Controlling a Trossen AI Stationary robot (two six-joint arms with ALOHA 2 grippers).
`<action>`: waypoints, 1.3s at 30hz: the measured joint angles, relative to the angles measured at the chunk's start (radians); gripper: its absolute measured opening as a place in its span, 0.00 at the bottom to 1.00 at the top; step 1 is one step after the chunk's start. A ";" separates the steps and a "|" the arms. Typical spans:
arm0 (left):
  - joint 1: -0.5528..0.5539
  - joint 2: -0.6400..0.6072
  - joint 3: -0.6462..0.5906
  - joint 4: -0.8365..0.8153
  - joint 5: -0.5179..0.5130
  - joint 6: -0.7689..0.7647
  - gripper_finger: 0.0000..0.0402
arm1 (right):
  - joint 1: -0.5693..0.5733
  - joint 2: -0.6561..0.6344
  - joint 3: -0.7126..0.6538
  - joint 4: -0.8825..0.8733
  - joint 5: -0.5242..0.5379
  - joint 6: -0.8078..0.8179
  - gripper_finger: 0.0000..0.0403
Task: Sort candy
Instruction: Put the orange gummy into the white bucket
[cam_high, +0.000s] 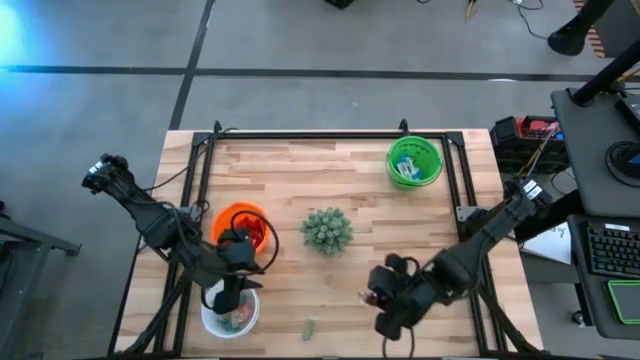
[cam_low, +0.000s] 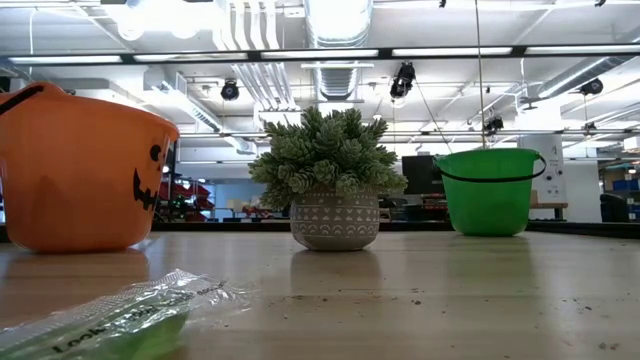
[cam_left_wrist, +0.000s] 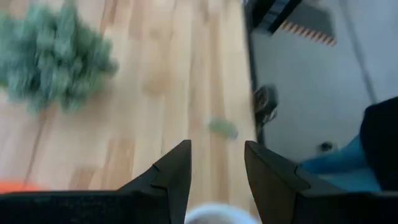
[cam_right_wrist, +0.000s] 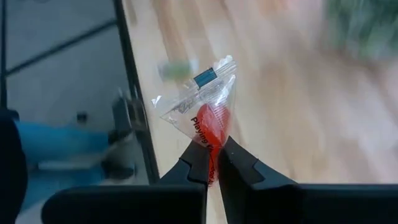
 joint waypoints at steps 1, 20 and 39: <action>0.005 0.000 0.000 0.034 -0.004 0.018 0.33 | -0.017 0.000 0.020 0.008 0.008 -0.038 0.03; 0.128 0.000 0.000 0.394 0.019 0.270 0.33 | -0.117 0.008 0.102 0.391 0.012 -0.379 0.03; 0.231 0.099 0.000 0.562 0.219 0.345 0.33 | -0.175 0.041 0.102 0.577 -0.034 -0.484 0.03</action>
